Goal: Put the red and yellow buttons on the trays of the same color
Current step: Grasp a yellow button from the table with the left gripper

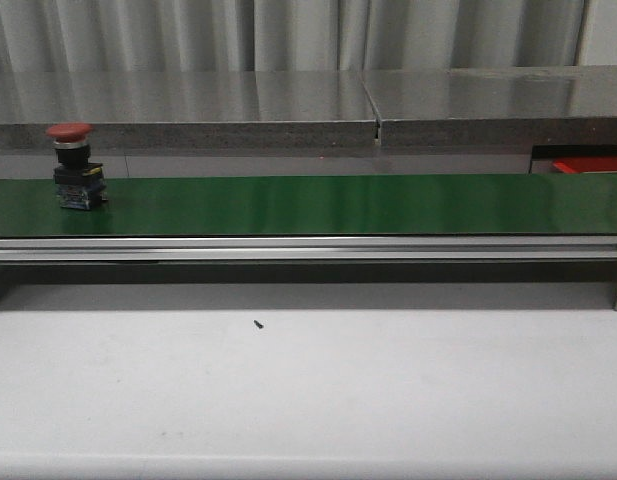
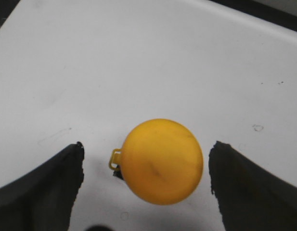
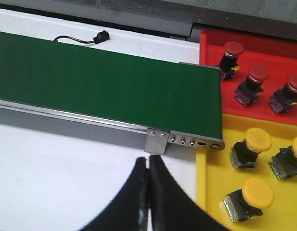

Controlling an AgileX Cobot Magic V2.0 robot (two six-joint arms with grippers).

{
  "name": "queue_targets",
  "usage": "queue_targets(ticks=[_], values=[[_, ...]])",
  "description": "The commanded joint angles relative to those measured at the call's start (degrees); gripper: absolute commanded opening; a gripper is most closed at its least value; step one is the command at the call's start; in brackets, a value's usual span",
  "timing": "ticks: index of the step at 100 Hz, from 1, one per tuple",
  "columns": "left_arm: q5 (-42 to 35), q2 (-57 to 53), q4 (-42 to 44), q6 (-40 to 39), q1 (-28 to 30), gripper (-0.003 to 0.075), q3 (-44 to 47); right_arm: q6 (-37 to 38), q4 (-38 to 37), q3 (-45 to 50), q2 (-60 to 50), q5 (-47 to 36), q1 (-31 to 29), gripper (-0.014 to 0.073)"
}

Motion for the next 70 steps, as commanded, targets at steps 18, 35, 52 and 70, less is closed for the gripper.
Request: queue_targets(ticks=[18, 35, 52, 70], values=[[-2.62, -1.41, -1.94, -0.47, 0.04, 0.049, -4.53, -0.49, 0.48, -1.42, -0.01, -3.56, 0.13, -0.0067], [-2.01, -1.41, -1.94, 0.0, 0.04, 0.0244, -5.12, -0.49, 0.48, -1.42, -0.01, -3.56, 0.13, -0.0067], [-0.13, -1.98, -1.94, 0.5, 0.04, -0.0004, -5.23, -0.49, 0.48, -1.42, -0.01, -3.56, 0.13, -0.0067], [4.21, -5.42, -5.38, 1.88, 0.04, -0.0019, -5.23, -0.49, 0.48, -1.42, -0.01, -3.56, 0.13, -0.0067]])
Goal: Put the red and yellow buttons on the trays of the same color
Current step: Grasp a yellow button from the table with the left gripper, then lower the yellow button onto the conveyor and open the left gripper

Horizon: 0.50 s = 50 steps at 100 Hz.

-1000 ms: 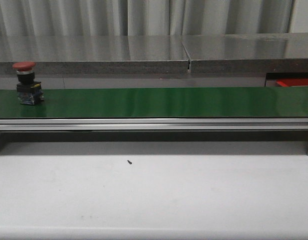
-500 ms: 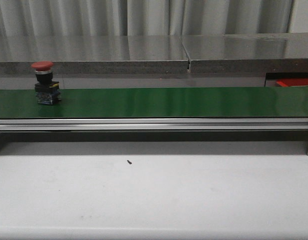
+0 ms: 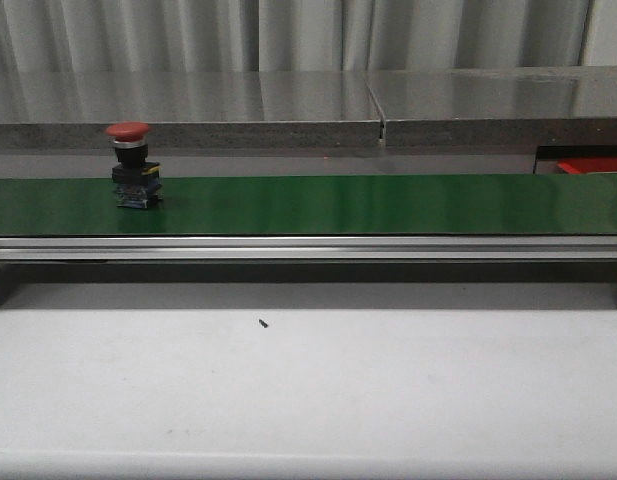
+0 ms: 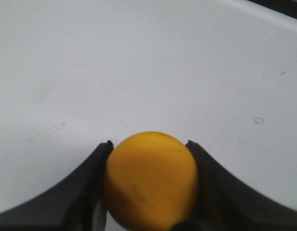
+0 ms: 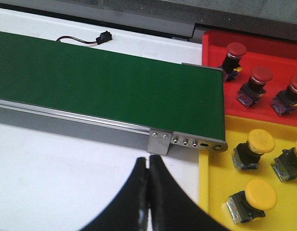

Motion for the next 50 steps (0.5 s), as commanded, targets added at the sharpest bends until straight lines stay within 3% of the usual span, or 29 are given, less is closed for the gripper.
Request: queue_targets(ticks=[1, 23, 50], values=[[0.82, -7.23, -4.47, 1.23, 0.04, -0.0019, -2.17, -0.49, 0.48, -1.42, -0.01, -3.66, 0.13, -0.0067], [6.75, -14.98, -9.43, 2.58, -1.39, -0.0019, -0.53, -0.49, 0.48, -1.42, -0.01, -3.66, 0.13, -0.0067], [4.19, -28.02, -9.54, 3.91, -6.63, -0.0019, 11.85, -0.49, 0.48, -1.42, -0.01, -3.66, 0.13, -0.0067]])
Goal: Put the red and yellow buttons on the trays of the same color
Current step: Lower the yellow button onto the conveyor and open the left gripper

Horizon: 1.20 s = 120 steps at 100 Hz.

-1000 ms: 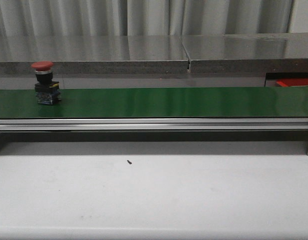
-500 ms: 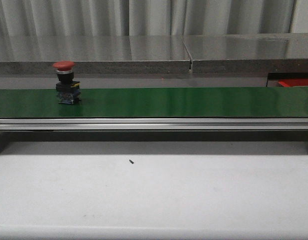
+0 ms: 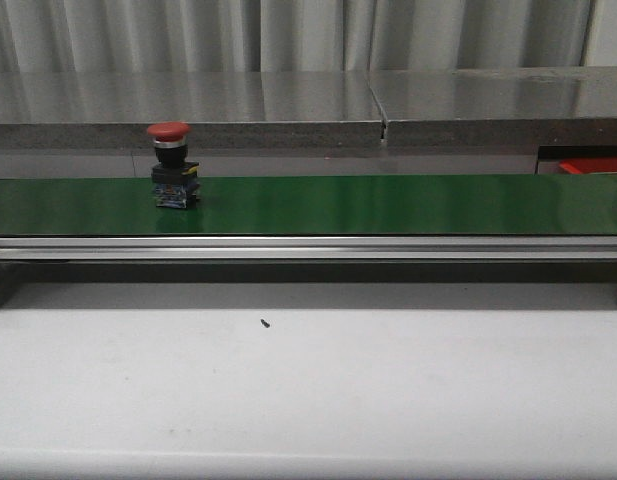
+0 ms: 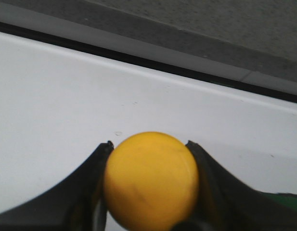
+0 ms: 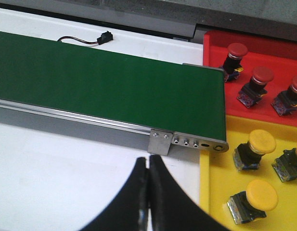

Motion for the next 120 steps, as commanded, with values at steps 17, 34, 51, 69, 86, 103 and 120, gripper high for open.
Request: queue_targets(ticks=[17, 34, 51, 69, 86, 103, 120], values=[[-6.75, -15.21, -2.51, 1.57, -6.63, -0.0019, 13.67, -0.49, 0.48, -1.42, -0.01, -3.66, 0.13, -0.0067], [-12.55, -17.57, -2.27, 5.57, -12.41, -0.0019, 20.62, -0.49, 0.48, -1.42, -0.01, -3.66, 0.13, -0.0067], [-16.94, -15.69, -1.9, 5.57, -16.56, -0.0019, 24.17, -0.49, 0.48, -1.42, -0.01, -4.59, 0.13, -0.0067], [-18.97, -14.65, -1.8, 6.51, -18.17, -0.0019, 26.13, -0.49, 0.48, -1.42, -0.01, -4.51, 0.13, -0.0067], [-18.7, -14.56, -1.34, 6.51, -18.17, -0.0018, 26.39, -0.49, 0.48, -1.42, -0.01, -4.51, 0.13, -0.0067], [-18.36, -14.56, 0.34, 6.55, -18.17, 0.0043, 26.48, -0.49, 0.48, -1.42, -0.01, -4.51, 0.13, -0.0067], [-18.22, -14.56, 0.73, 6.55, -18.17, 0.024, 26.48, -0.49, 0.48, -1.42, -0.01, -4.51, 0.13, -0.0067]])
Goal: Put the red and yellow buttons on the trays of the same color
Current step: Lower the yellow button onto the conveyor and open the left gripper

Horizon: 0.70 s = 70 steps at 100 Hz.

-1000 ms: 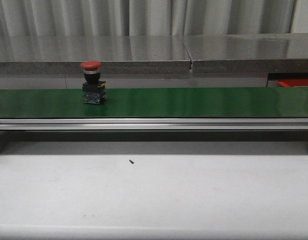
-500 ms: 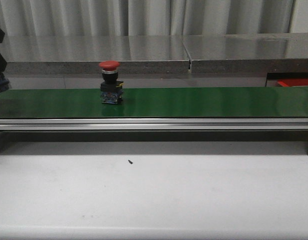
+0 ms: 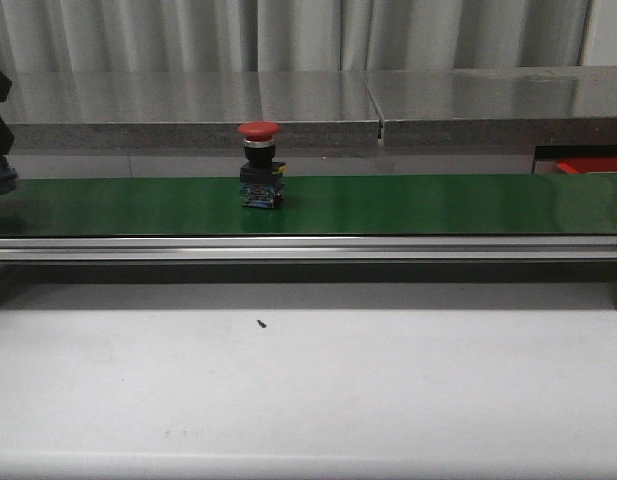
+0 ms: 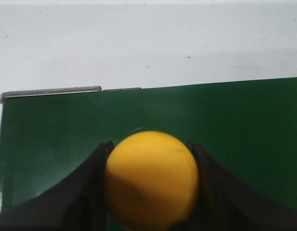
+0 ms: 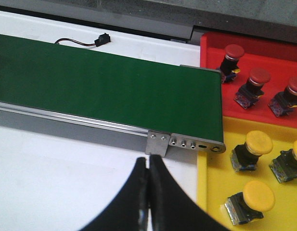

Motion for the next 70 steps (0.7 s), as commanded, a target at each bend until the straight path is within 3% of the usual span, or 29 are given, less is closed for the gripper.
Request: queue_targets(ticks=[1, 14, 25, 54, 70], values=[[-1.94, -2.57, -1.02, 0.12, -0.22, 0.0249, -1.41, -0.49, 0.48, -1.42, -0.01, -4.11, 0.13, -0.0067], [-1.19, -2.57, -1.02, 0.12, -0.22, 0.0389, -1.41, -0.49, 0.48, -1.42, -0.01, -4.11, 0.13, -0.0067], [-0.95, -2.57, -1.02, 0.12, -0.22, 0.0454, -1.41, -0.49, 0.48, -1.42, -0.01, -4.11, 0.13, -0.0067], [-0.42, -4.67, -4.02, 0.12, -0.22, 0.0521, -2.69, -0.49, 0.48, -1.42, -0.01, -4.67, 0.13, -0.0067], [4.29, -7.64, -7.59, 0.22, -0.22, 0.054, -5.98, -0.49, 0.48, -1.42, -0.01, -4.58, 0.13, -0.0067]])
